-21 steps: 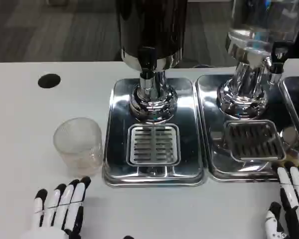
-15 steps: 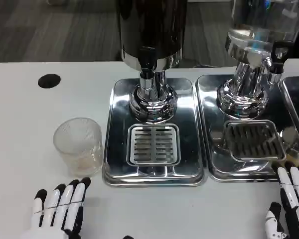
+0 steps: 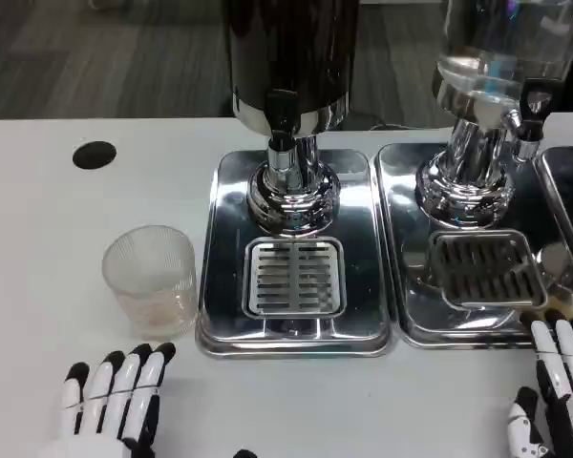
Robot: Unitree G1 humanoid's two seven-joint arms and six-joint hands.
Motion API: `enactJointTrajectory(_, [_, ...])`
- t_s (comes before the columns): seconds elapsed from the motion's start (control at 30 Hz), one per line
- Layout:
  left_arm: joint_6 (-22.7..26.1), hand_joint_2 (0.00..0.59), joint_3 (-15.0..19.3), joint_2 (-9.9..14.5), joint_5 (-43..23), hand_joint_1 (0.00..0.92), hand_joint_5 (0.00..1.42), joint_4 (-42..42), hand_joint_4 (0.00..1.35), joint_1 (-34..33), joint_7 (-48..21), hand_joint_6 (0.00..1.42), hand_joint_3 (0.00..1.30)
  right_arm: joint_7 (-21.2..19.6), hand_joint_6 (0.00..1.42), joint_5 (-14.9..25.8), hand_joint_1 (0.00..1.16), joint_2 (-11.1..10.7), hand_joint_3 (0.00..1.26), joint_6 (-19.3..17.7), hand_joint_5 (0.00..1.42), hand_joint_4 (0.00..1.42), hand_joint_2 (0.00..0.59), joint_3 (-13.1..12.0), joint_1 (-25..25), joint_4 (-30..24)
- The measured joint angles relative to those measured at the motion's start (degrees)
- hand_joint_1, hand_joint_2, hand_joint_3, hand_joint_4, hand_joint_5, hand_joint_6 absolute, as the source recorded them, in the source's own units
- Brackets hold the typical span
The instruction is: Grasp the cup under the faucet to collect the drink, then remove the cup.
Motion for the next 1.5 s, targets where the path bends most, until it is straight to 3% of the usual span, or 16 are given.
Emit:
enactJointTrajectory(0.63, [-3.93,0.137,0.05,0.32,-0.73,0.0,0.07,3.08,0.0,-2.96,0.65,0.0,0.17,0.74,0.0,-2.55,0.04,-0.19,0.05,4.53,0.0,0.0,0.586,0.12,3.95,-6.58])
enactJointTrajectory(0.8, [-5.46,0.09,0.72,0.59,-0.74,0.0,0.12,2.43,0.0,-2.69,1.22,0.04,0.24,0.75,0.0,-2.67,0.04,-0.15,0.05,4.99,0.0,0.0,0.586,-0.12,4.4,-6.96])
enactJointTrajectory(1.0, [-6.95,0.062,4.2,0.76,-1.03,0.0,0.15,-1.92,0.0,-0.88,5.37,0.07,0.27,0.81,0.0,-2.8,0.04,0.4,0.05,5.48,0.0,0.0,0.586,0.22,4.38,-7.09])
enactJointTrajectory(1.2, [-9.83,0.04,8.18,0.62,-6.58,0.0,0.14,-3.47,0.0,-0.64,4.98,0.07,0.23,0.83,0.0,-2.77,0.04,1.06,0.05,5.54,0.0,0.0,0.586,0.6,4.22,-7.07])
enactJointTrajectory(1.5, [-7.81,0.026,15.63,0.87,-14.11,0.0,0.12,-2.45,0.0,-7.53,-5.72,0.07,0.14,0.84,0.0,-2.59,0.04,1.16,0.05,5.54,0.0,0.0,0.586,0.69,3.84,-6.62])
